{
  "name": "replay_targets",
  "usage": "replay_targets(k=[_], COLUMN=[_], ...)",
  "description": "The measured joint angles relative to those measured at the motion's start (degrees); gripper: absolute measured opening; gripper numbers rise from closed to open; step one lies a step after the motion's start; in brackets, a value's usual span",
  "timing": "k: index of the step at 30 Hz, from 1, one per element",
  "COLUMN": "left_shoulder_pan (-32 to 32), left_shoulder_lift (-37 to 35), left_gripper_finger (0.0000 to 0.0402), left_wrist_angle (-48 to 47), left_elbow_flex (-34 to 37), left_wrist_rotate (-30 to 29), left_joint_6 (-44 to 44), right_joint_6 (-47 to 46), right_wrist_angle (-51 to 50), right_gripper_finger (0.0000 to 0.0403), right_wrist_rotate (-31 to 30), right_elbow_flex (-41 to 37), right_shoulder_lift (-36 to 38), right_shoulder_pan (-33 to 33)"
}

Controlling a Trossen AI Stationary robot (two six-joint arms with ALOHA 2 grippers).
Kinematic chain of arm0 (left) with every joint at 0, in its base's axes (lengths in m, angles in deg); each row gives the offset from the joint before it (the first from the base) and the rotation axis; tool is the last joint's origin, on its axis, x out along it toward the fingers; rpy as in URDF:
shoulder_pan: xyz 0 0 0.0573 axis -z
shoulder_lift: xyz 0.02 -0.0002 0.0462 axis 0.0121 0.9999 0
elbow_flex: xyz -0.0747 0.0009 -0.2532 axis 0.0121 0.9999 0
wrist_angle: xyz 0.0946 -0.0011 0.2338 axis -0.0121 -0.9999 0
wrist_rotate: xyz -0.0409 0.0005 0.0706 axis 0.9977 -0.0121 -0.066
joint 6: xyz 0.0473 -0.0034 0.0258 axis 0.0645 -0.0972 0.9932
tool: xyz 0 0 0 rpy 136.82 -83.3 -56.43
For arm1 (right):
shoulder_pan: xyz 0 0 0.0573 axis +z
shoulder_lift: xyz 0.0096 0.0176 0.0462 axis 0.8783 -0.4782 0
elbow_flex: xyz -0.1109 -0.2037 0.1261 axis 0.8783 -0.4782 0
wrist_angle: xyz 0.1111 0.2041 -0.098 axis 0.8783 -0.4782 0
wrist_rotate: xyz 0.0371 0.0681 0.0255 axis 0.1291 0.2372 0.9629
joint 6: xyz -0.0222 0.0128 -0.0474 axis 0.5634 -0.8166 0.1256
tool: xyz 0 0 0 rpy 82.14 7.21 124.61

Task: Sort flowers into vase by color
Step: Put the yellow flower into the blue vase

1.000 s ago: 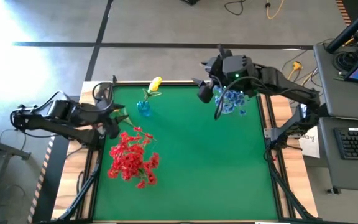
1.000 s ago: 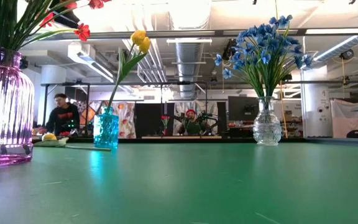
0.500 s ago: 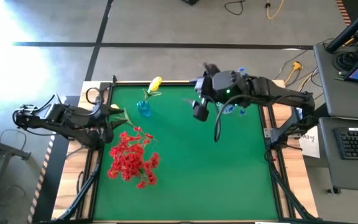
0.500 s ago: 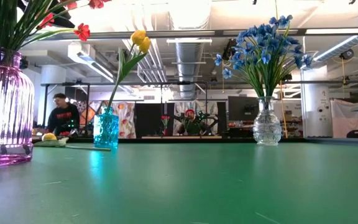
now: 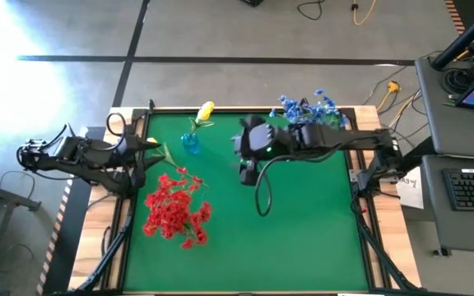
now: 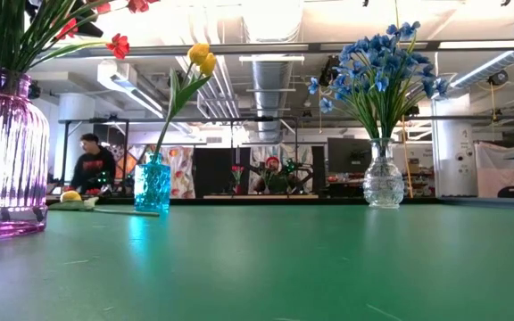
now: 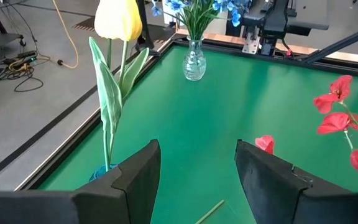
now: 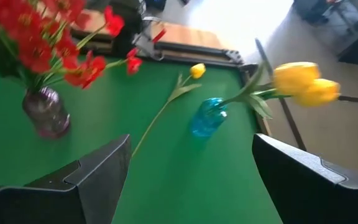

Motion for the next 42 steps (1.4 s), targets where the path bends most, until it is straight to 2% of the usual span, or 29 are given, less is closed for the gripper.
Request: replay_targets(k=[10, 14, 26, 30, 42], left_shoulder_pan=[0.00, 0.00, 0.00, 0.00, 0.00], left_shoulder_lift=[0.02, -0.12, -2.21, -2.17, -1.84], left_gripper_finger=[0.0194, 0.0194, 0.0194, 0.0194, 0.0194], left_wrist_angle=[-0.12, -0.11, -0.15, -0.15, -0.15], left_elbow_flex=[0.70, 0.70, 0.70, 0.70, 0.70], left_wrist_rotate=[0.00, 0.00, -0.63, -0.74, -0.94], left_joint_6=[1.77, 1.80, 3.02, 3.02, 3.02], right_joint_6=[-1.11, -1.64, -1.11, -0.98, -1.38], right_wrist_angle=[0.62, 4.03, 22.37, 26.51, 47.58], right_gripper_finger=[0.0327, 0.0327, 0.0327, 0.0327, 0.0327], right_wrist_rotate=[0.35, 0.40, -0.66, -0.77, -0.94], right_elbow_flex=[-0.56, -3.38, -20.32, -24.26, -37.21], right_shoulder_lift=[-5.51, -7.16, -7.20, -7.22, -8.26], right_shoulder_pan=[3.23, 3.88, 4.22, 4.24, 4.09])
